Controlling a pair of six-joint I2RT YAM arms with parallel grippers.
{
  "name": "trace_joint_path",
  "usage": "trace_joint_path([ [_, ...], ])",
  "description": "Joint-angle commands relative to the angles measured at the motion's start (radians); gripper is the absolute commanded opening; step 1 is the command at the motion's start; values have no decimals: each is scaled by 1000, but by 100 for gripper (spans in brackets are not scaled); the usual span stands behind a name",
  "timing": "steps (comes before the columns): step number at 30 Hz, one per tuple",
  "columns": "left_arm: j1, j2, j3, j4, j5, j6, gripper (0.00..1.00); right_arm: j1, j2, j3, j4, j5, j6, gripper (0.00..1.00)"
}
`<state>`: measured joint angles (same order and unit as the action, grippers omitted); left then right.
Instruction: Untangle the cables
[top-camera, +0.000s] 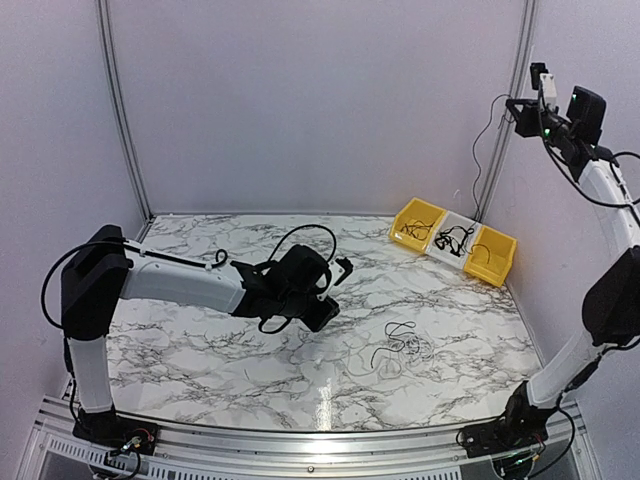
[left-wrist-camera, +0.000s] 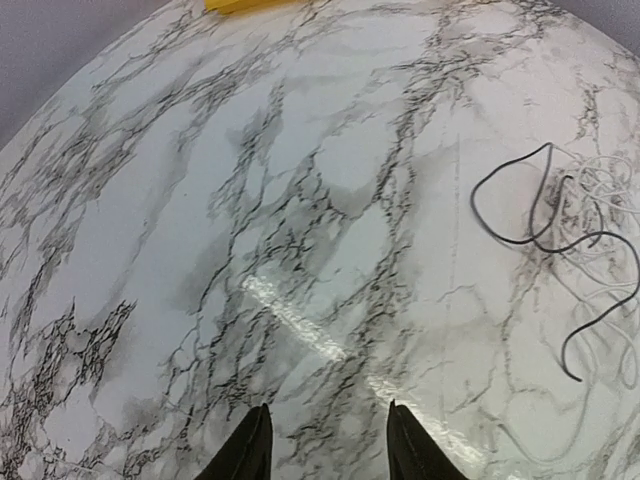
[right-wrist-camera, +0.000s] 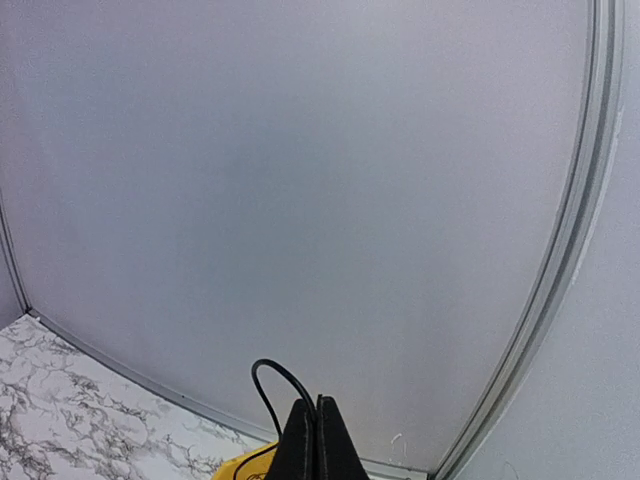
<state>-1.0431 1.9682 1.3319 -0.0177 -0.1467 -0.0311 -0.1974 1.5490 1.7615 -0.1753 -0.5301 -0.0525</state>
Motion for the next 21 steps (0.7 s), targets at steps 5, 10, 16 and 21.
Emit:
trace_joint_path([
  [5,94,-76,-151,154,40,17,41,13,95,186,-56,67,-38,0],
  [10,93,-88,-144,144,77,7,42,13,194,281,-23,113,-53,0],
  [16,85,-72,-144,128,72,15,42,64,334,414,-5,249,-161,0],
  [21,77,-56,-131,123,85,12,43,65,382,432,3,376,-191,0],
])
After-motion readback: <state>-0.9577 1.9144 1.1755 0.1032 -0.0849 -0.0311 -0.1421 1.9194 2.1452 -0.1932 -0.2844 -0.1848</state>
